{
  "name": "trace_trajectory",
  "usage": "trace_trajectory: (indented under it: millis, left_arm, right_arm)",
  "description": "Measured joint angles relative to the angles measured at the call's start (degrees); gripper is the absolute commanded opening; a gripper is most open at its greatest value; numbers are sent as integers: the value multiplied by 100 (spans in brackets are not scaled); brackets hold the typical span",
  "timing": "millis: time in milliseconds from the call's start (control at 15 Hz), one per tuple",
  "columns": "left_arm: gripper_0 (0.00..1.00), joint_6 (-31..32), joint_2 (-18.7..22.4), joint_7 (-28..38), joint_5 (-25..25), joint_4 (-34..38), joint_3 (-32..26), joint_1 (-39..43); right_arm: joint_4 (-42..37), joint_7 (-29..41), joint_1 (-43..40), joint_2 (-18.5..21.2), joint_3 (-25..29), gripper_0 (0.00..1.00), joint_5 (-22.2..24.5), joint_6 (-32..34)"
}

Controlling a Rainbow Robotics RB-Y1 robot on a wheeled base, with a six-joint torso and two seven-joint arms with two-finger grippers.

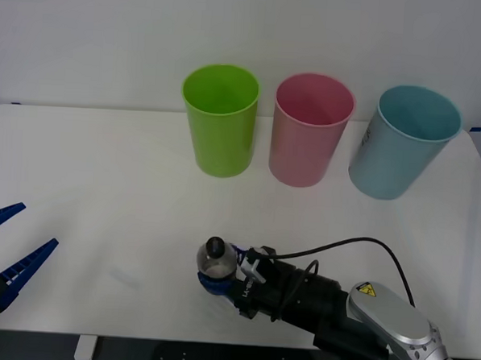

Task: Grasp the object on the table and drop it into the matching bin: aluminum can to the light blue bin, PET bottle to the pink bin.

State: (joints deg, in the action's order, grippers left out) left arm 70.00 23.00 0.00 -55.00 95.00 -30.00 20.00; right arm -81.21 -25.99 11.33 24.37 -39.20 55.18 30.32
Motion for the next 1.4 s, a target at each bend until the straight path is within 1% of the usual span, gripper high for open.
trace_trajectory:
  millis: [200,400,867,1067,1400]
  left_arm:
    - [100,0,0,0,0,0,0,0]
    - [100,0,0,0,0,0,0,0]
    - [100,0,0,0,0,0,0,0]
    - [100,0,0,0,0,0,0,0]
    - [100,0,0,0,0,0,0,0]
  right_arm:
    - [0,24,11,45,0,0,0,36]
    - [-2,99,16,74,111,0,0,133]
    - [-30,359,10,179,685,0,-31,371]
    - [-214,748,-8,338,856,0,-32,392]
    - [-901,1425,-244,609,1253,0,-33,398]
